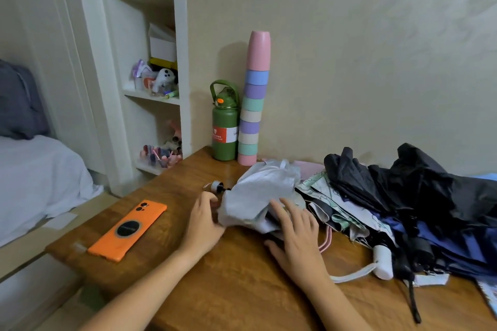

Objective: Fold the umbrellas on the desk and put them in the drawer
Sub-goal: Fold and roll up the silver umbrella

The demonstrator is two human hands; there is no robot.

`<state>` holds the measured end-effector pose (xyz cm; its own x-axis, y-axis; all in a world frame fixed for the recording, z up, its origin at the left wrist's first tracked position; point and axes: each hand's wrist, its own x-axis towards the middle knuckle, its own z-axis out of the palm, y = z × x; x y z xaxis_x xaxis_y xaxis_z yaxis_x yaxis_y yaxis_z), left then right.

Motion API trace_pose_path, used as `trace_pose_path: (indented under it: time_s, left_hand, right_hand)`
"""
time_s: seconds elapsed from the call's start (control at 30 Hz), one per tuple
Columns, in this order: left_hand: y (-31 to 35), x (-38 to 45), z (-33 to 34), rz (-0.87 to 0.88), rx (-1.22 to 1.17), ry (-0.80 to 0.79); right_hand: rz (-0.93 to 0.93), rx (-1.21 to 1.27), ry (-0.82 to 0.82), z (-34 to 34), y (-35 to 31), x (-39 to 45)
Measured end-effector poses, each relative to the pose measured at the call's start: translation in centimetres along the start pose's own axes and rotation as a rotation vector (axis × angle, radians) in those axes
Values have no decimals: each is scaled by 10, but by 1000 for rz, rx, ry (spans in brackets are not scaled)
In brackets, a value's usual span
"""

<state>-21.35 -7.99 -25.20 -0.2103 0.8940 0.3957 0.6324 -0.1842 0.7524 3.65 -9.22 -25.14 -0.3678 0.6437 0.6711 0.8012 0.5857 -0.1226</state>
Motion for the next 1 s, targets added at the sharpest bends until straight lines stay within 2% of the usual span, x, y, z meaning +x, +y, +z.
trace_pose_path:
  time_s: [0.13,0.33,0.43,0.53,0.6,0.7,0.8,0.9,1.0]
  left_hand:
    - [-7,-10,-15,-207,-341,-102]
    - [0,-14,-21,-346,-464,-131]
    - [9,-18,-21,-348,-423,-236]
    - [12,-32,-18,-217,-194,-340]
    - [6,-40,-15,-112,-86,-326]
    - [6,-43,-15,-123,-80,-291]
    - [12,-43,-16,-122,-176,-314]
    - [17,-46,-23,-54,-345,-372]
    - [15,-47,-23,-70,-396,-354]
  right_hand:
    - [64,-31,-78,10,-5,2]
    - [242,-29,-195,24,16,1]
    - [336,-8,-394,18,26,12]
    - [358,15,-462,14,32,16]
    - [329,44,-419,11,31,13]
    - [152,104,-287,3,23,3]
    - [-76,77,-200,-3,9,-5]
    - [-175,84,-120,-1,-4,-5]
    - [-221,130,66,3,-15,0]
